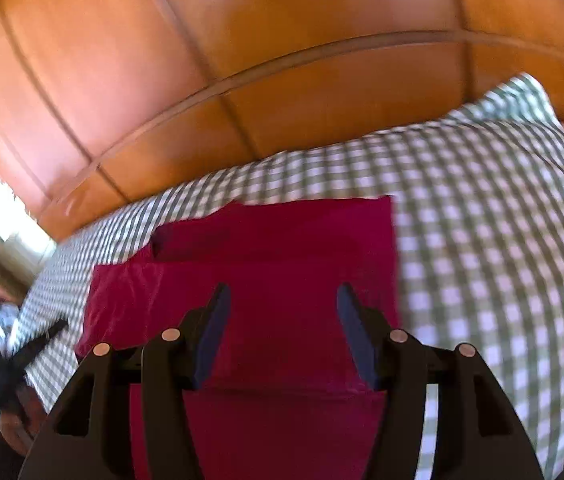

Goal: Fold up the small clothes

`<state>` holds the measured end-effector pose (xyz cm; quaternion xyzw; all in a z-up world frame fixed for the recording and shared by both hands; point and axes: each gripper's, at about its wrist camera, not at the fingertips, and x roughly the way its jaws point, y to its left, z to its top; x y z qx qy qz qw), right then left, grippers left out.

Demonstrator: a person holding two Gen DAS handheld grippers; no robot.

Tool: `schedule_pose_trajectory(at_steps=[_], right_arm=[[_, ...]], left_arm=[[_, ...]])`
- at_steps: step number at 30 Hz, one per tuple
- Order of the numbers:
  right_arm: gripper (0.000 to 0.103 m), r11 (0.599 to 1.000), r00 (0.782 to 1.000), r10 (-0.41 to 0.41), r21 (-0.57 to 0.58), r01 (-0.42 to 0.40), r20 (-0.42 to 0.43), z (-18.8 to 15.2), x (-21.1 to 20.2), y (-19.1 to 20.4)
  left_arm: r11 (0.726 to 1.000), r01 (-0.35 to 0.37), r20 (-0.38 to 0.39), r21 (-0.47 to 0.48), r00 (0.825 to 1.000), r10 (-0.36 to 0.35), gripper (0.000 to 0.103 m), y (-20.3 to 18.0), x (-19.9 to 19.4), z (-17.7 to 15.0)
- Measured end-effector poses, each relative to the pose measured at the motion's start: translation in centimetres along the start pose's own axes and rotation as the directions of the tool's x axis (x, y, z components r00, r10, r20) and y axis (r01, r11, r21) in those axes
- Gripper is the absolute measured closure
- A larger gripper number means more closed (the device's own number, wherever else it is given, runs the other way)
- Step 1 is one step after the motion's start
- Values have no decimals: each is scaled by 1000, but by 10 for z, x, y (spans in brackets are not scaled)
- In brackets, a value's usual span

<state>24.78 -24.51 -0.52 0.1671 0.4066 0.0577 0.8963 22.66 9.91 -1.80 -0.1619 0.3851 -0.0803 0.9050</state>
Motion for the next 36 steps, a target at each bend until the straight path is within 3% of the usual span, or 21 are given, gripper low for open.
schedule_pose_trajectory(at_steps=[4, 7, 10, 15, 22, 27, 30, 36], right_arm=[[49, 996, 996, -79, -38, 78, -47, -7, 34, 9], [49, 981, 981, -189, -52, 187, -43, -15, 53, 0], [48, 971, 977, -211, -117, 210, 5, -32, 62, 0], [48, 964, 975, -219, -142, 224, 45, -42, 68, 3], [48, 965, 975, -216, -138, 221, 54, -39, 69, 1], [46, 959, 971, -235, -152, 240, 55, -37, 67, 5], [36, 960, 971, -232, -151, 237, 47, -35, 56, 11], [36, 960, 976, -195, -185, 210, 98, -40, 25, 33]], left_arm=[[999, -32, -26, 5, 999, 33, 92, -6, 37, 26], [995, -94, -59, 22, 994, 96, 92, -4, 66, 31], [985, -164, -95, 50, 981, 168, 92, 5, 89, 18], [963, -225, -43, 147, 971, 233, 92, 4, 99, -1], [972, -215, -8, 89, 976, 217, 92, -2, 60, 7], [959, -228, 58, 166, 973, 221, 92, -21, 25, -14], [960, -221, 52, 173, 975, 215, 92, -23, 18, -22], [957, -227, 73, 178, 973, 218, 92, -23, 8, -29]])
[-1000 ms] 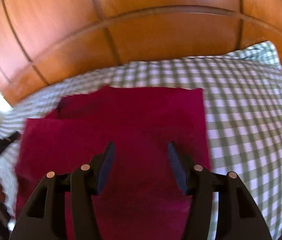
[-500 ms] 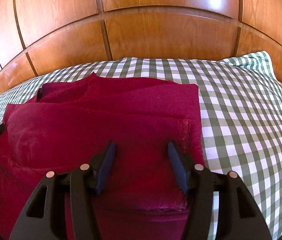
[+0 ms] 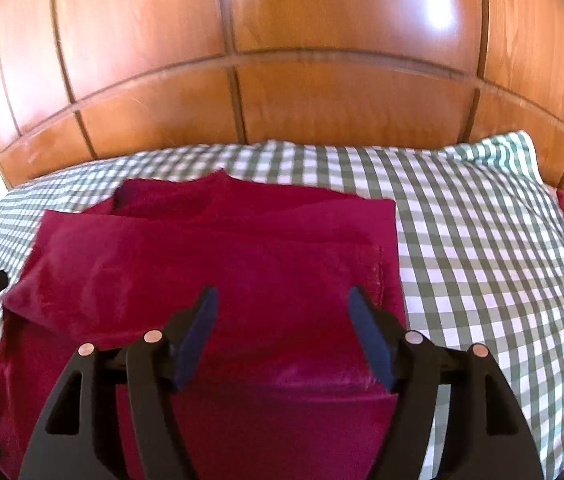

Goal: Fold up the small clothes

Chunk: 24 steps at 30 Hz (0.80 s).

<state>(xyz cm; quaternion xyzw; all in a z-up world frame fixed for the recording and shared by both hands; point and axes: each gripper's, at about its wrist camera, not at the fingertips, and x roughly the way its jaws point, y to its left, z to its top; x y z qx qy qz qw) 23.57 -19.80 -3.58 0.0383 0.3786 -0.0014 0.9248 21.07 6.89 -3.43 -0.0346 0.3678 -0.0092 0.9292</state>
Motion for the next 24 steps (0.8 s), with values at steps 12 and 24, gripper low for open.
schedule_pose_trajectory(at_steps=[12, 24], right_arm=[[36, 999, 997, -35, -25, 33, -67, -23, 17, 5], [35, 1000, 998, 6, 2, -6, -56, -38, 28, -4]], left_arm=[[1000, -17, -40, 10, 999, 17, 92, 4, 15, -5], [999, -10, -115, -43, 993, 5, 92, 19, 53, -24]])
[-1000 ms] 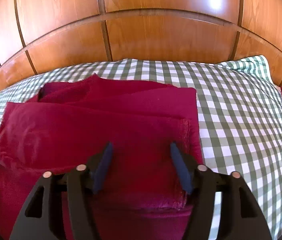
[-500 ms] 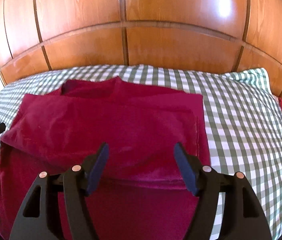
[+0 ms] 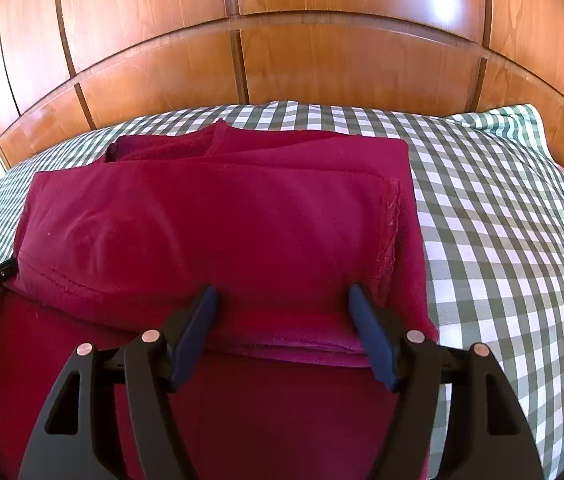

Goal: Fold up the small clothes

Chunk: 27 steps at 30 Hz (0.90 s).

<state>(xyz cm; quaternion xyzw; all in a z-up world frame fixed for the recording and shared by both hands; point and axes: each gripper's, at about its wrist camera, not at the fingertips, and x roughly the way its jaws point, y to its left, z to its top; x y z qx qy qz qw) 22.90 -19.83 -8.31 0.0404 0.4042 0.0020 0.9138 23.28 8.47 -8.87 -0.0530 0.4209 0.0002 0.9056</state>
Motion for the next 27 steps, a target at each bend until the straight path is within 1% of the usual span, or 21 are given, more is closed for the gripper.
schedule_pose_trajectory(at_steps=[3, 5, 7, 8, 9, 10, 11, 13, 17, 19, 21, 23, 24, 26, 27], right_arm=[[34, 1000, 1000, -12, -7, 12, 1, 2, -6, 2], [30, 1000, 1000, -8, -14, 9, 7, 1, -17, 3], [29, 1000, 1000, 6, -3, -6, 13, -2, -29, 1], [26, 1000, 1000, 10, 0, -10, 14, -5, -34, 0], [25, 1000, 1000, 13, 5, -13, 12, -8, -40, -2], [25, 1000, 1000, 16, 11, -16, 8, -12, -45, -5], [25, 1000, 1000, 18, 21, -18, 1, -18, -53, -10], [24, 999, 999, 22, 35, -21, -24, -27, -60, -20], [24, 996, 992, 48, 80, -38, -117, -61, -76, -50], [25, 993, 986, 79, 104, -63, -150, -75, -85, -62], [29, 987, 975, 130, 118, -109, -182, -93, -100, -71], [36, 984, 965, 161, 114, -139, -208, -107, -115, -74], [38, 981, 958, 178, 112, -156, -226, -118, -124, -75], [45, 978, 948, 202, 111, -179, -248, -132, -138, -75], [47, 972, 939, 224, 123, -198, -261, -142, -145, -76]], left_arm=[[1000, 15, 7, -20, 1000, -14, 92, 4, -12, 1], [1000, 13, 24, -11, 1000, -13, 92, 7, -26, -1], [1000, 11, 37, 3, 999, -11, 91, 12, -40, -7], [1000, 7, 38, 7, 999, -7, 75, 15, -46, -10], [1000, 4, 48, 5, 999, -4, 66, 20, -55, -15], [1000, 3, 62, -2, 998, -2, 54, 25, -63, -20], [1000, 4, 75, -8, 997, -4, 51, 30, -70, -24], [999, 30, 71, -22, 997, -29, 51, 44, -84, -34], [994, 98, 18, -40, 995, -98, 51, 67, -101, -61], [990, 131, -8, -45, 991, -132, 51, 76, -111, -77], [982, 182, -46, -55, 982, -184, 51, 83, -119, -96], [979, 197, -83, -45, 976, -201, 51, 86, -126, -113], [979, 202, -98, -35, 974, -205, 51, 85, -129, -121], [977, 211, -116, -6, 971, -211, 51, 84, -137, -137], [976, 218, -128, 16, 968, -215, 51, 82, -143, -146]])
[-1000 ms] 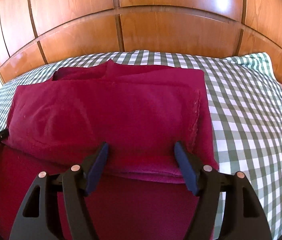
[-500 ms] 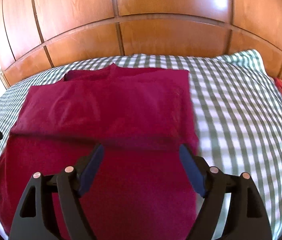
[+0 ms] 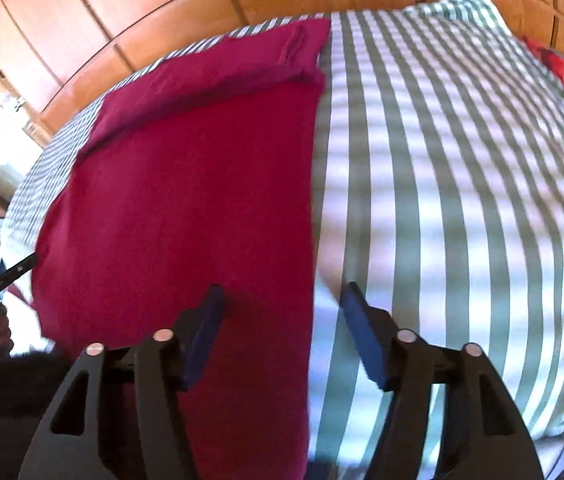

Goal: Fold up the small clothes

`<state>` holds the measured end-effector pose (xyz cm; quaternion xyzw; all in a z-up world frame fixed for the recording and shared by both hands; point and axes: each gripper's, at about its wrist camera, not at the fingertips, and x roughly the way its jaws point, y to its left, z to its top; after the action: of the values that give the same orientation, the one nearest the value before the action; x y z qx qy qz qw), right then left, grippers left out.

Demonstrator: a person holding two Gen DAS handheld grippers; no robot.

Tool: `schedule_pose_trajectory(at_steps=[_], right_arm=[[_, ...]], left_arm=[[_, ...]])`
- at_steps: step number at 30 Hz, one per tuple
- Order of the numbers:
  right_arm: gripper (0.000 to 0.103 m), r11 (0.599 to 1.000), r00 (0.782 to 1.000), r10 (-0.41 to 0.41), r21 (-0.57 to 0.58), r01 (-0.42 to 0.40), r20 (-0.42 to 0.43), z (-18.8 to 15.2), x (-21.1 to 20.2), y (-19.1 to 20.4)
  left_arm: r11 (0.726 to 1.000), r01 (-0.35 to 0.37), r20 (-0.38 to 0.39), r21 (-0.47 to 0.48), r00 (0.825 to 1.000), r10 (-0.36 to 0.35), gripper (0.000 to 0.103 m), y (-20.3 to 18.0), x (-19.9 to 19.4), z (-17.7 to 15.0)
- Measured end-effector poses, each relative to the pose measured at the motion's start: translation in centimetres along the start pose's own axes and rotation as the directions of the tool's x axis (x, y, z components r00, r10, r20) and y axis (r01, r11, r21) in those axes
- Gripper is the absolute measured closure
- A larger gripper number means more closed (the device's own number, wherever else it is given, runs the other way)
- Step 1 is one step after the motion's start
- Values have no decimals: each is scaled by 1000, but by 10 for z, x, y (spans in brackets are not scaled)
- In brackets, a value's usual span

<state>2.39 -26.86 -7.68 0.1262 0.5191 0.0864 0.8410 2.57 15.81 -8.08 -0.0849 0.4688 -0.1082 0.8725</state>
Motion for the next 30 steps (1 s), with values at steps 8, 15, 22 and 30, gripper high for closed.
schedule_pose_trajectory(at_steps=[8, 15, 22, 30], right_arm=[[73, 996, 984, 90, -3, -91, -155, -62, 1, 15], [93, 976, 967, 212, -28, -218, -139, -55, -13, 29], [93, 928, 927, 370, 26, -372, 68, 3, -47, 33], [93, 938, 940, 305, 123, -325, 155, 74, -24, 6]], left_arm=[[998, 59, -119, 15, 991, -57, 60, -11, -6, -46], [973, 227, -117, -34, 966, -230, 92, -11, -24, -35], [892, 430, 82, -140, 903, -422, 92, -4, -58, 18], [898, 410, 142, -160, 910, -391, 95, -9, -21, 103]])
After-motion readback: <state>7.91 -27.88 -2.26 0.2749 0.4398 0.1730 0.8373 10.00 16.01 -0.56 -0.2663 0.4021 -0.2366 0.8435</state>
